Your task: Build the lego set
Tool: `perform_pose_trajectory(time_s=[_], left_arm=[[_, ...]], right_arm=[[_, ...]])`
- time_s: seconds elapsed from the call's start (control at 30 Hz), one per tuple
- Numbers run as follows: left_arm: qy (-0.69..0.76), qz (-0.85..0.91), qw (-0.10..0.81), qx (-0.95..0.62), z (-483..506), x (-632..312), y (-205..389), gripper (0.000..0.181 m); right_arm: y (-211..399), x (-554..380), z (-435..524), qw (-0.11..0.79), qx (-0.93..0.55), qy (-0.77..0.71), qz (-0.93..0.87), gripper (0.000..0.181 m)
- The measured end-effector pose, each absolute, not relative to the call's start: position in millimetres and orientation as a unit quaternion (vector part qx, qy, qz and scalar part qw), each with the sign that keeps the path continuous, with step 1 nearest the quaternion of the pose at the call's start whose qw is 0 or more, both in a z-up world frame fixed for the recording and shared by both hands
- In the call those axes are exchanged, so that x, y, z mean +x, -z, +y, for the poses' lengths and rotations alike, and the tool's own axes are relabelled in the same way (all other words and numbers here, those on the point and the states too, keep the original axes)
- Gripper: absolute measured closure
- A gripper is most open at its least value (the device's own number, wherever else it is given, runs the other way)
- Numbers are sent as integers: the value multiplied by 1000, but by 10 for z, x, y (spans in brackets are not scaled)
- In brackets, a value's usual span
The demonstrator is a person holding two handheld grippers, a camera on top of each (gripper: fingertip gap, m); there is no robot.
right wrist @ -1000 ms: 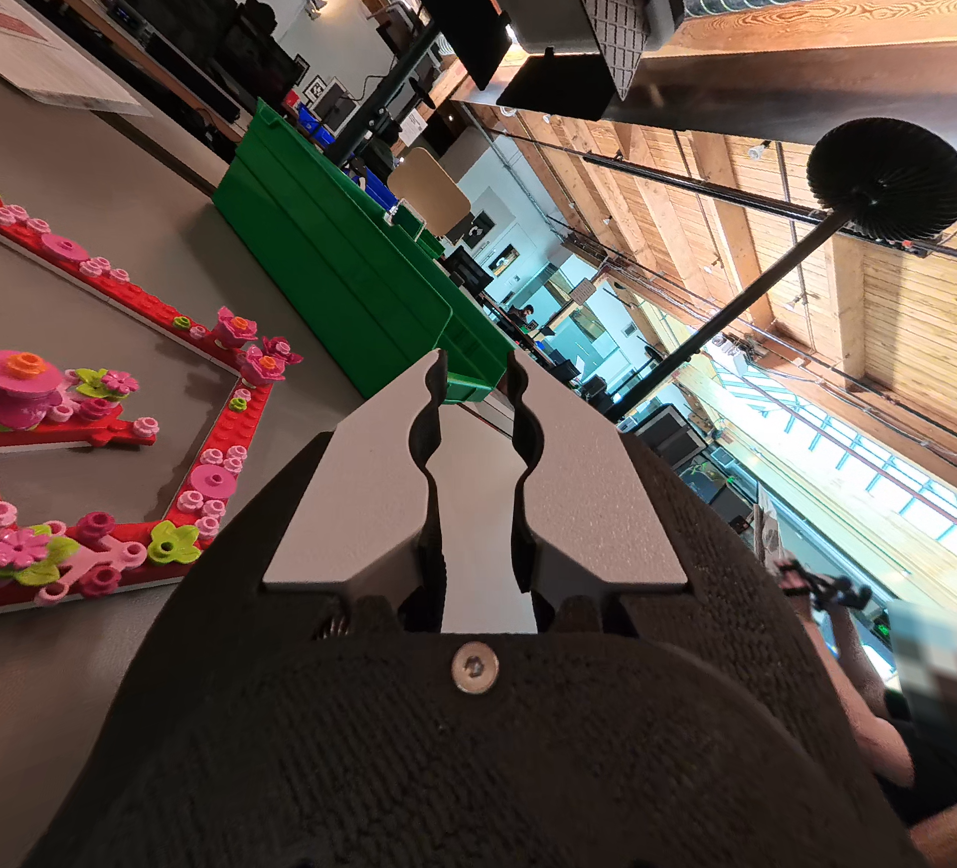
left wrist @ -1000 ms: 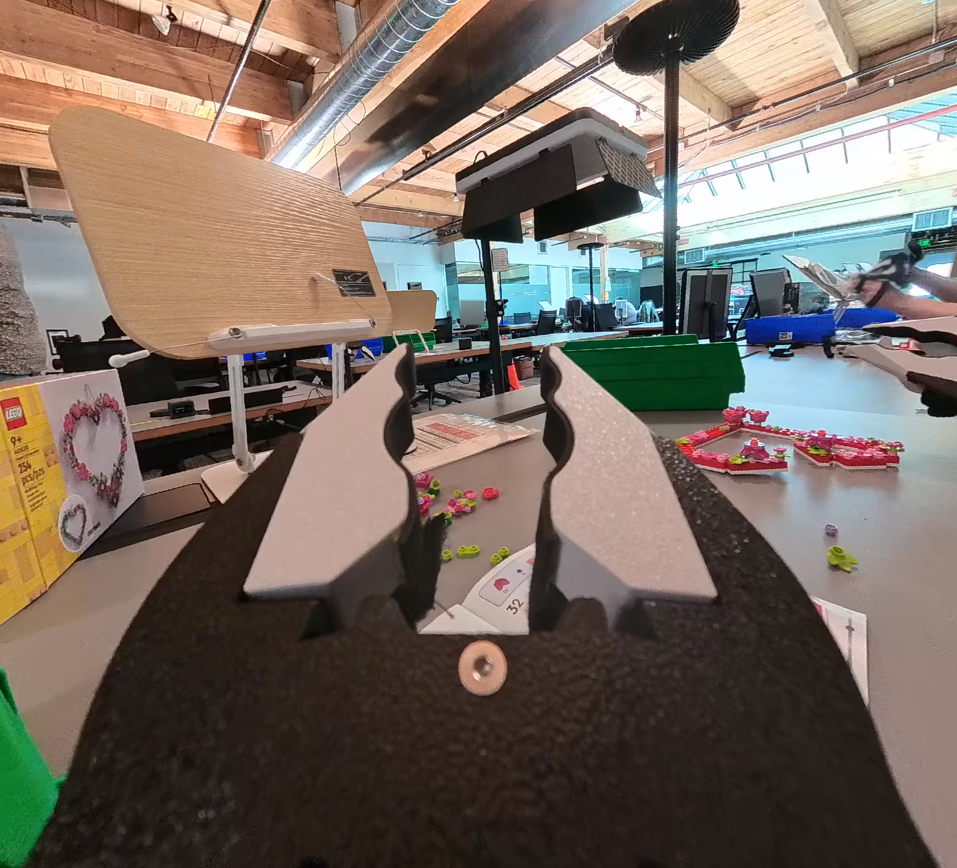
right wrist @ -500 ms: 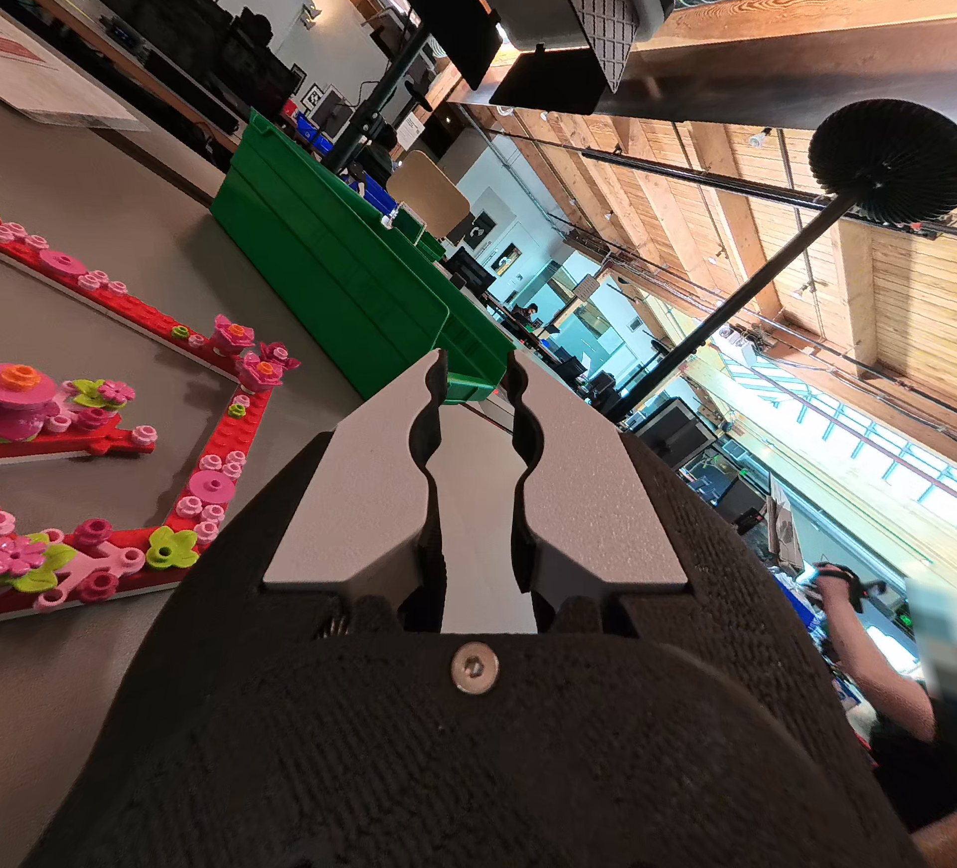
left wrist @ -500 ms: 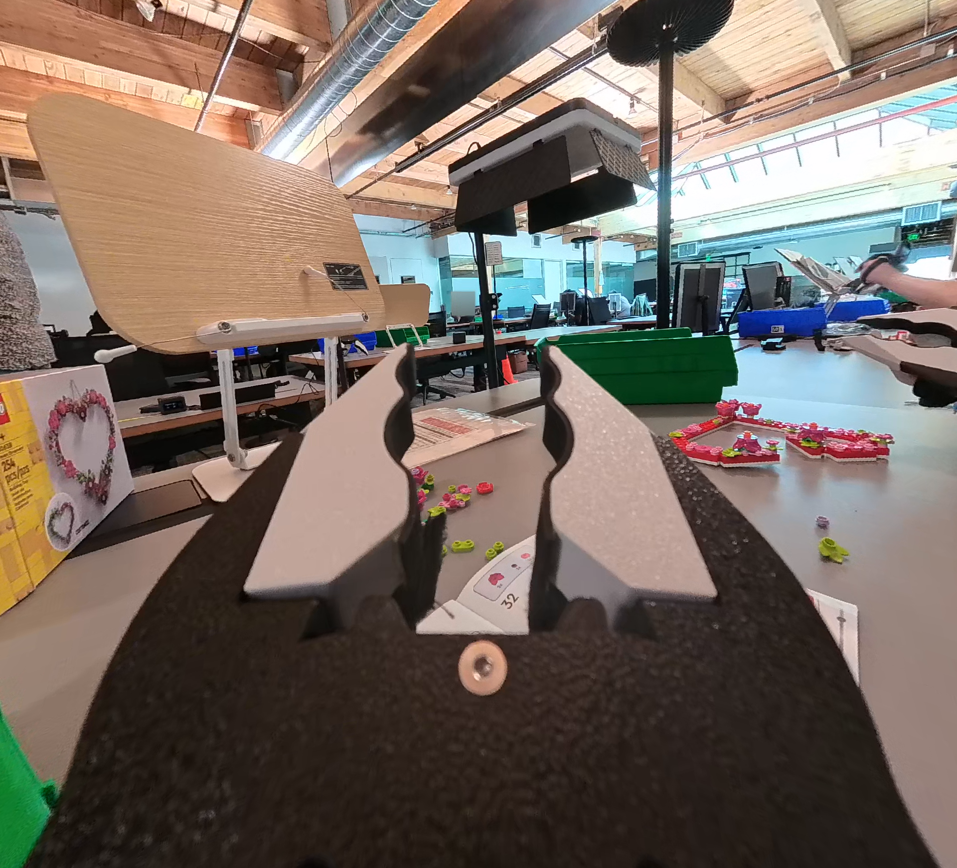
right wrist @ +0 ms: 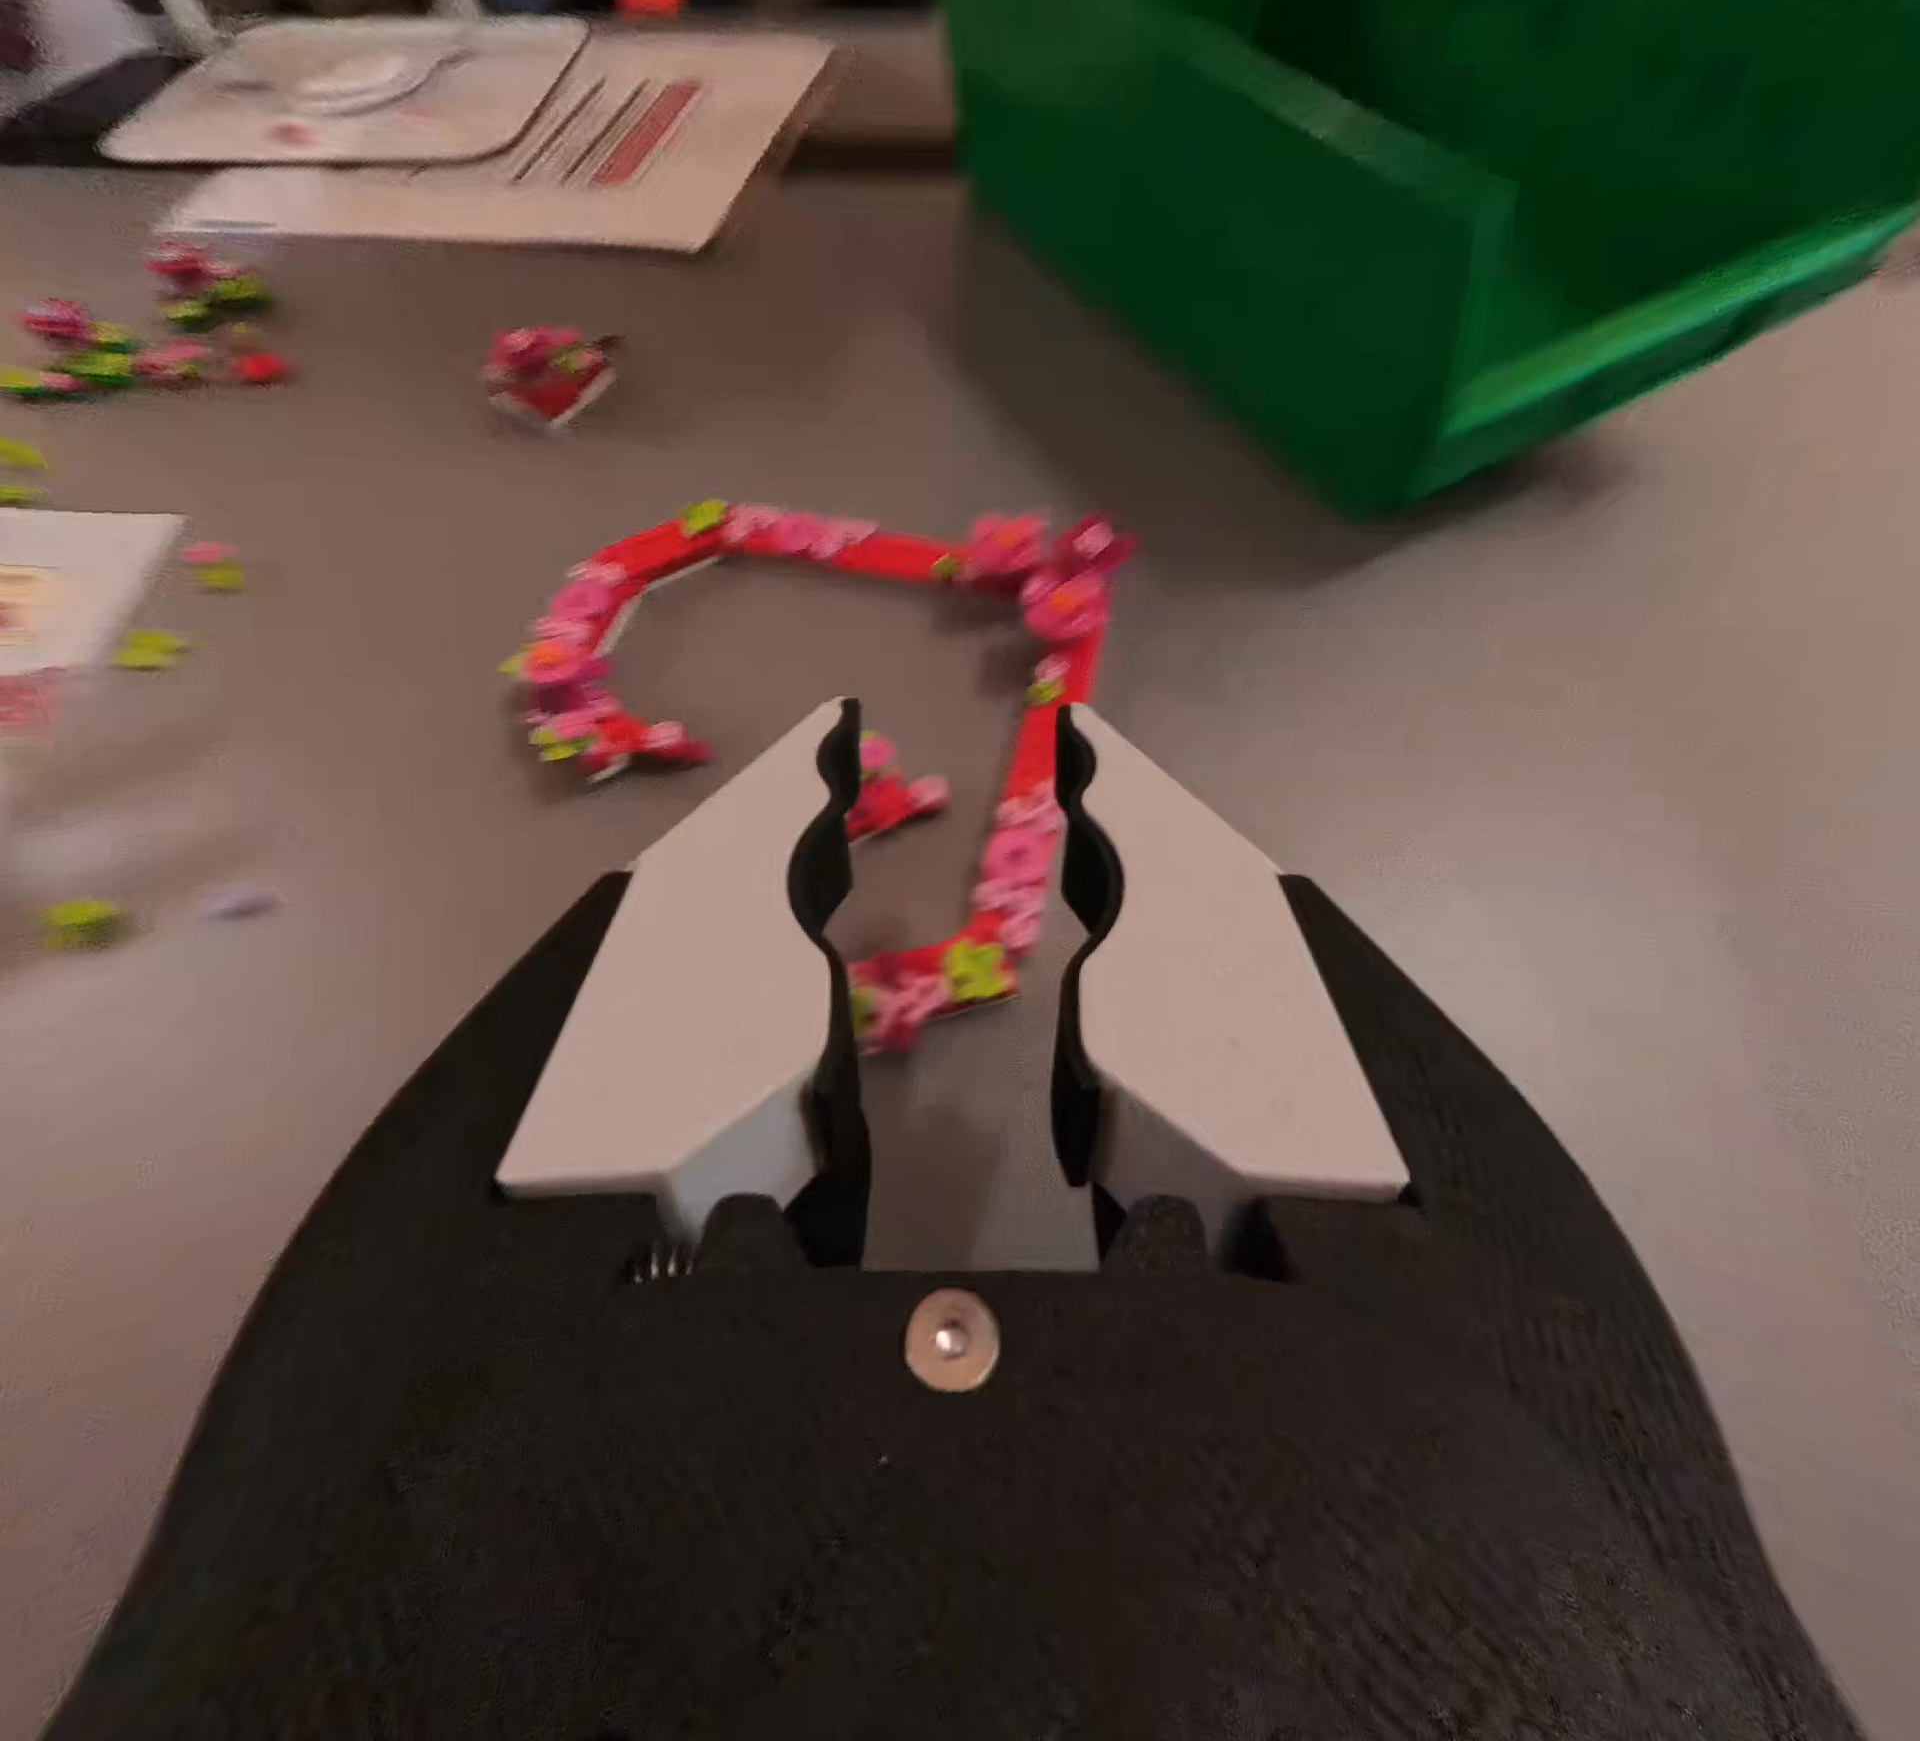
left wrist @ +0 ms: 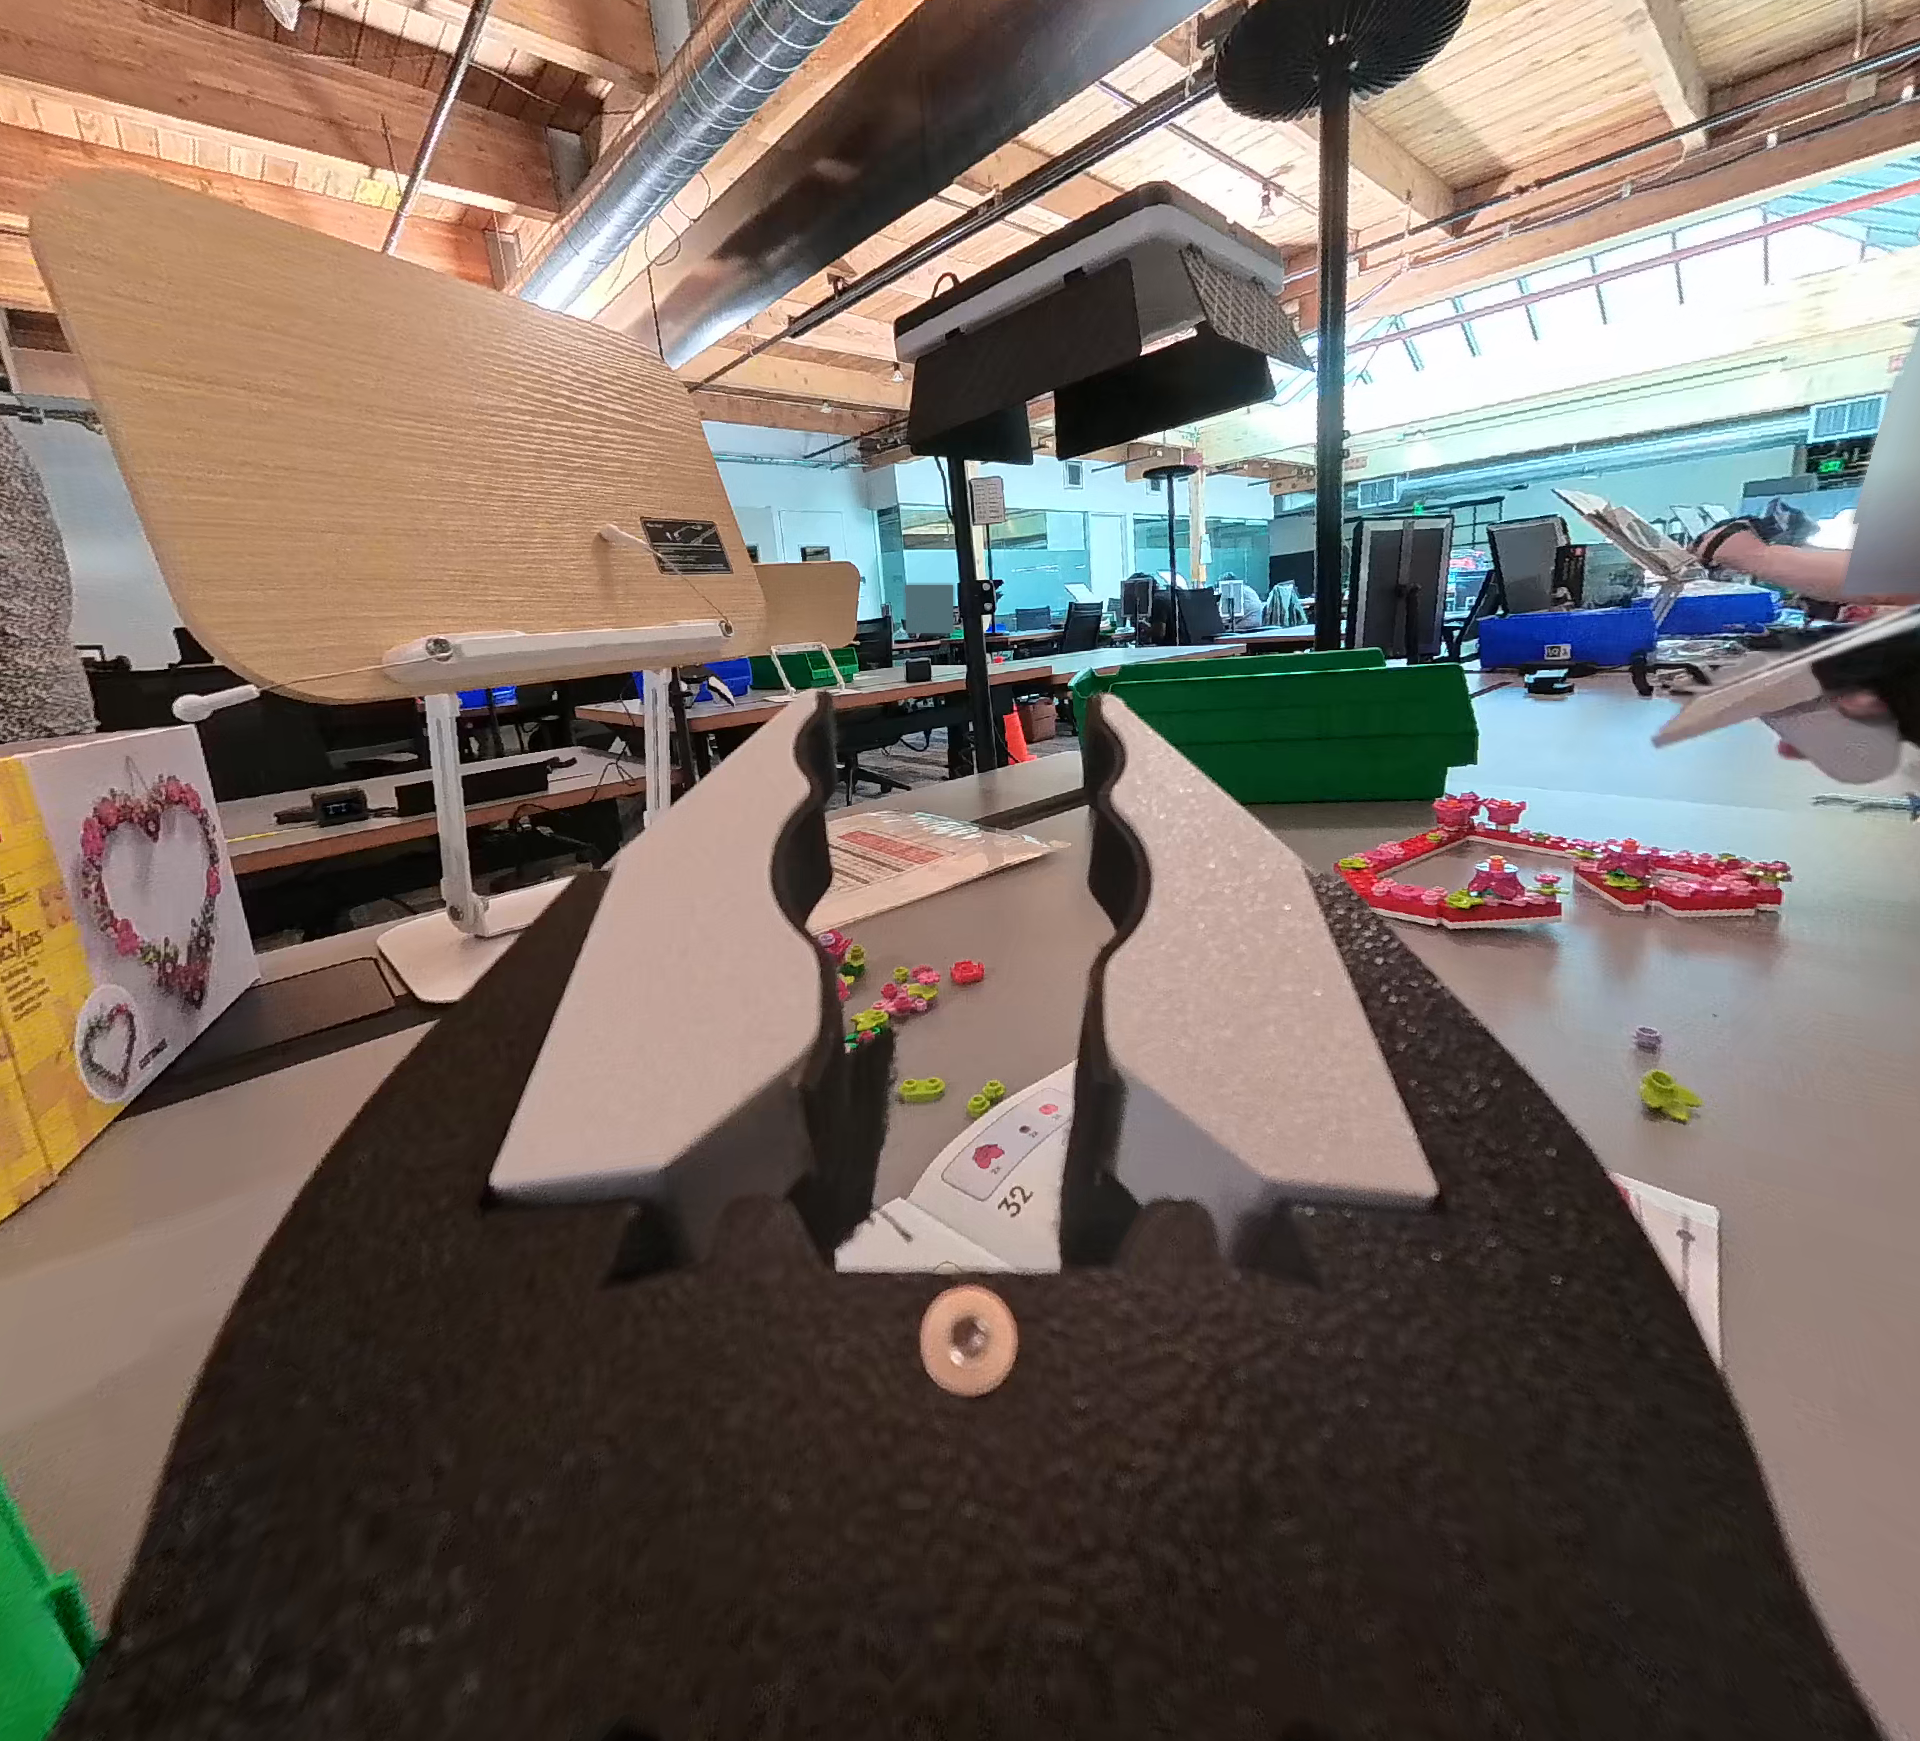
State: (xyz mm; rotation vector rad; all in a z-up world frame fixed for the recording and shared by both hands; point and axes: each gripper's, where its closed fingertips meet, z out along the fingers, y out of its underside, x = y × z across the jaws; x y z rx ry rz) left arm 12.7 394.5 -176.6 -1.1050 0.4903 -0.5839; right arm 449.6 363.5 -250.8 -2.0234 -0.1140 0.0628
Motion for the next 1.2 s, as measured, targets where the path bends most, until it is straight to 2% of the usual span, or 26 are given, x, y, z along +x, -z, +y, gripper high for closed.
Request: perform_pose_trajectory(time_s=[0.1, 0.23, 0.37, 0.53, 0.9, 1.2], left_arm=[[270, 228, 784, -511, 3940, 128, 1761, 136], [273, 230, 784, -508, 3920, 130, 1753, 136], [270, 234, 787, -503, 3889, 135, 1733, 137], [271, 246, 787, -496, 3836, 182, 1722, 137], [270, 274, 789, -479, 3705, 302, 1690, 136], [271, 271, 787, -483, 3727, 295, 1700, 137]], right_arm=[[2718, 4268, 3625, 416, -901, -123, -16, 139], [2739, 4055, 3712, 344, -919, -194, -5, 137], [2913, 3980, 3717, 239, -949, -207, 4, 126], [3092, 3983, 3703, 149, -969, -190, 42, 125], [3214, 4045, 3668, 73, -995, -67, 3, 147], [3210, 3889, 3494, 26, -980, 2, -197, 152]])
